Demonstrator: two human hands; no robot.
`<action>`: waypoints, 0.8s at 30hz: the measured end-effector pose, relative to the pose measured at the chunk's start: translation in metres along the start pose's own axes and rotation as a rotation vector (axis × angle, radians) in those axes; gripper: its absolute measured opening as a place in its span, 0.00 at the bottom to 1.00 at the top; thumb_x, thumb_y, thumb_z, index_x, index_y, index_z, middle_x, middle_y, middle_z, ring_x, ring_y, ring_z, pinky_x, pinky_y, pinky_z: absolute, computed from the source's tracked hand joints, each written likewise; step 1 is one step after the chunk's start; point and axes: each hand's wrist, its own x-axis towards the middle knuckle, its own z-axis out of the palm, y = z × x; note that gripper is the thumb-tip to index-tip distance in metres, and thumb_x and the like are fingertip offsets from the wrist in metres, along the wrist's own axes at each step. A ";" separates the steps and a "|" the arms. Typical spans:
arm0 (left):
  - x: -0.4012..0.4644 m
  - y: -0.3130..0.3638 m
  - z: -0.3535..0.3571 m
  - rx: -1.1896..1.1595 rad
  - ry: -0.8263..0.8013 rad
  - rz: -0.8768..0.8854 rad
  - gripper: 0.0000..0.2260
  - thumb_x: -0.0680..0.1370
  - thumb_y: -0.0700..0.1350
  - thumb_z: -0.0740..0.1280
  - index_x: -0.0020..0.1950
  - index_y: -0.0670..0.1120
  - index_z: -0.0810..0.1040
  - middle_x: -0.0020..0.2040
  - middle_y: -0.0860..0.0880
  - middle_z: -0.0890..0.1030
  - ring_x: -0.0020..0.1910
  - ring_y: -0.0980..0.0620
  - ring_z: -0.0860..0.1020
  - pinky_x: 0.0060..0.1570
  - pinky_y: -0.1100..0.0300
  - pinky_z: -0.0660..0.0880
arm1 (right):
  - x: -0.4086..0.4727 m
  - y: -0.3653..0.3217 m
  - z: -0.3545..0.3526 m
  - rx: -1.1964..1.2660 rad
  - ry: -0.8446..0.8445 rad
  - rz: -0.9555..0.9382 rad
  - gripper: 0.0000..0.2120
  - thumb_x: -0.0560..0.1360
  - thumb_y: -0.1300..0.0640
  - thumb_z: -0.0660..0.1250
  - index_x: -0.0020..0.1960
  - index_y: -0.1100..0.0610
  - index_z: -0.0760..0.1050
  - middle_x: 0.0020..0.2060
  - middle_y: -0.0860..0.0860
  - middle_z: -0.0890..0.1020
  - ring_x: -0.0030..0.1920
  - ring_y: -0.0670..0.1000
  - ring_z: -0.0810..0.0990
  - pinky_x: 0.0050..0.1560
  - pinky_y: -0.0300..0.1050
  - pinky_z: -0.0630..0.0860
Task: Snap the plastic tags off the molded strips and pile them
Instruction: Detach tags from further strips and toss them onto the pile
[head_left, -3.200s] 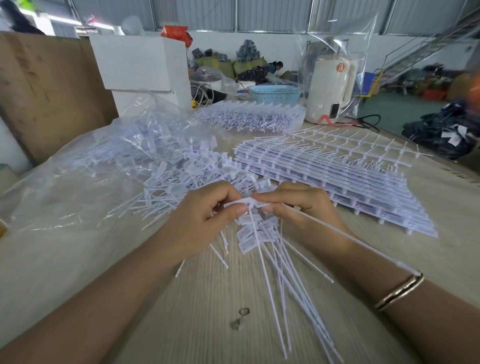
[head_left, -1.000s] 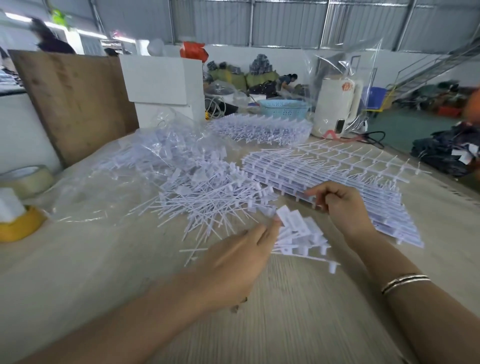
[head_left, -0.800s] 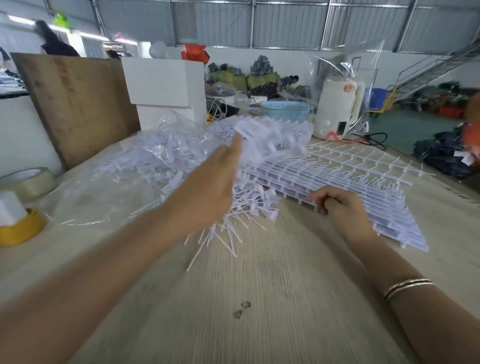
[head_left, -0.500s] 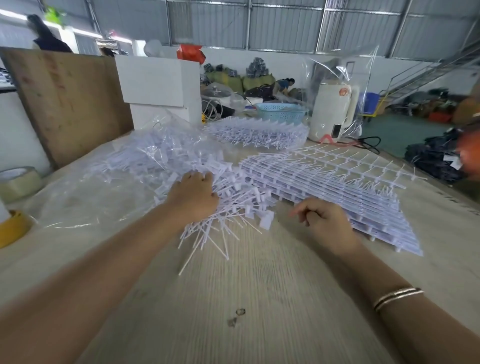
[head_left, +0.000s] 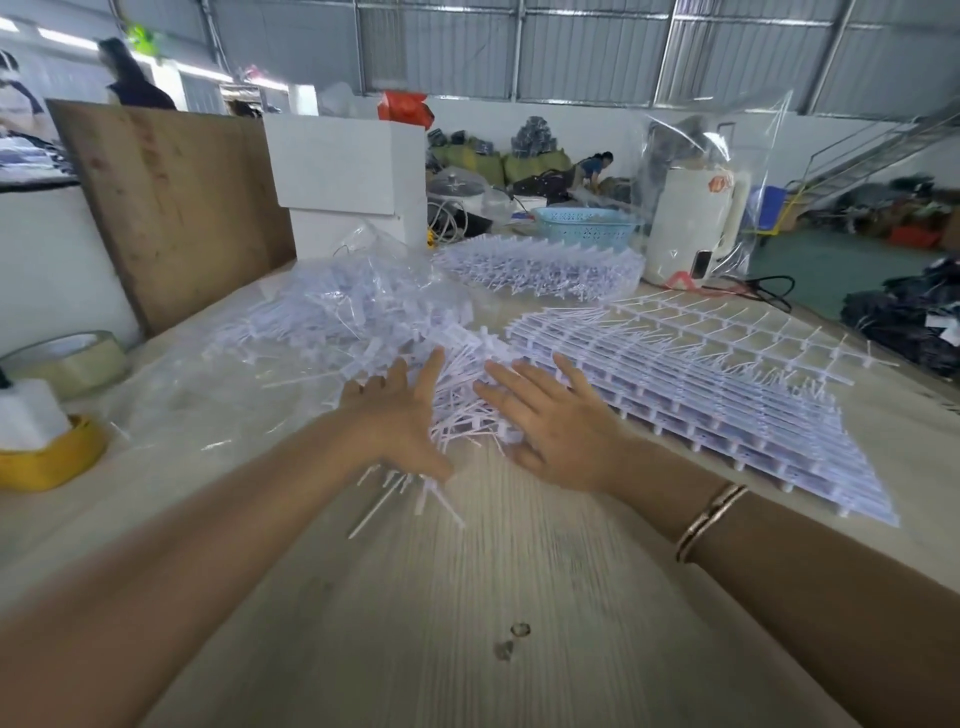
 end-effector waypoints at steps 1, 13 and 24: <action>-0.001 -0.007 -0.001 0.014 -0.015 0.056 0.54 0.69 0.59 0.70 0.71 0.55 0.25 0.77 0.45 0.38 0.76 0.41 0.46 0.71 0.45 0.46 | 0.001 0.006 0.004 -0.028 0.013 -0.021 0.30 0.80 0.47 0.53 0.77 0.47 0.42 0.77 0.47 0.47 0.75 0.51 0.54 0.72 0.56 0.38; -0.002 -0.046 0.006 0.091 0.109 0.352 0.48 0.69 0.71 0.61 0.61 0.66 0.19 0.72 0.57 0.27 0.73 0.55 0.31 0.71 0.52 0.34 | 0.010 0.005 -0.005 0.040 0.274 -0.113 0.20 0.74 0.43 0.60 0.62 0.54 0.70 0.67 0.55 0.72 0.67 0.57 0.70 0.71 0.62 0.56; 0.002 -0.054 0.024 -0.047 0.028 0.140 0.47 0.69 0.70 0.61 0.65 0.63 0.22 0.73 0.51 0.26 0.74 0.46 0.33 0.72 0.45 0.42 | 0.030 -0.023 0.007 -0.052 0.011 -0.195 0.31 0.76 0.37 0.50 0.76 0.46 0.51 0.76 0.52 0.55 0.75 0.53 0.56 0.72 0.64 0.39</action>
